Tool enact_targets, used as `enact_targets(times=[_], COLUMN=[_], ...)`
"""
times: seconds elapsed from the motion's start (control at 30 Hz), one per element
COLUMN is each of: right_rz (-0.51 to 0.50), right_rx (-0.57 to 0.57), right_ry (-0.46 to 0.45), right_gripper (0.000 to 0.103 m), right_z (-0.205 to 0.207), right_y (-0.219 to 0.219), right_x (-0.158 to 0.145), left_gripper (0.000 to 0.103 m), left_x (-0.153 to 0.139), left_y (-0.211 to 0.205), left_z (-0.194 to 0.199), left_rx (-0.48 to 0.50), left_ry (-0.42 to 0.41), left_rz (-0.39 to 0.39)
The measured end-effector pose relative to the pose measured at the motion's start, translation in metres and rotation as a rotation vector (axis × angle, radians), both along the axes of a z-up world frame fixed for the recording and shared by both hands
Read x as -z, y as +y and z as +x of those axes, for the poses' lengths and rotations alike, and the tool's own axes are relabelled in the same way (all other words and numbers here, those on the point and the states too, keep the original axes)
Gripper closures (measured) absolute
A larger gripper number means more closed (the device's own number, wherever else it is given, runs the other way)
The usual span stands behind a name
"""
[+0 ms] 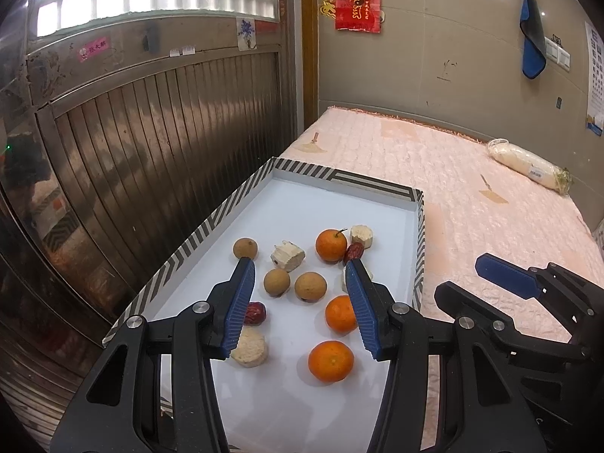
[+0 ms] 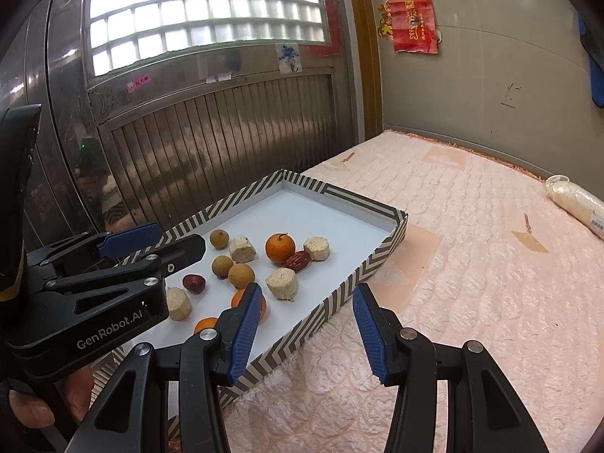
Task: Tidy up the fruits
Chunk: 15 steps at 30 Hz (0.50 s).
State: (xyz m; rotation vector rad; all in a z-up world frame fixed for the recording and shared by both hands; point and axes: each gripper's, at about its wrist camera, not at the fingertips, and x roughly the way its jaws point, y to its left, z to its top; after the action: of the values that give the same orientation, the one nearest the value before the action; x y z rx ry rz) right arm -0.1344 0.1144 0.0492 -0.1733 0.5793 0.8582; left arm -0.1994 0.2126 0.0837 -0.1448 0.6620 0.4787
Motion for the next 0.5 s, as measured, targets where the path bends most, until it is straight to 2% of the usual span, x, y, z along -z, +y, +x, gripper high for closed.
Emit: enact_targets(times=[0.5], right_rz=[-0.005], right_rx=[0.000], right_ry=[0.009], right_gripper=[0.055], right_z=[0.0011], right_y=[0.0025], right_x=[0.0039], left_gripper=[0.053], left_x=[0.0035], left_y=[0.0031], left_z=[0.0026], left_rx=[0.009], left_ry=[0.007], left_rz=[-0.024])
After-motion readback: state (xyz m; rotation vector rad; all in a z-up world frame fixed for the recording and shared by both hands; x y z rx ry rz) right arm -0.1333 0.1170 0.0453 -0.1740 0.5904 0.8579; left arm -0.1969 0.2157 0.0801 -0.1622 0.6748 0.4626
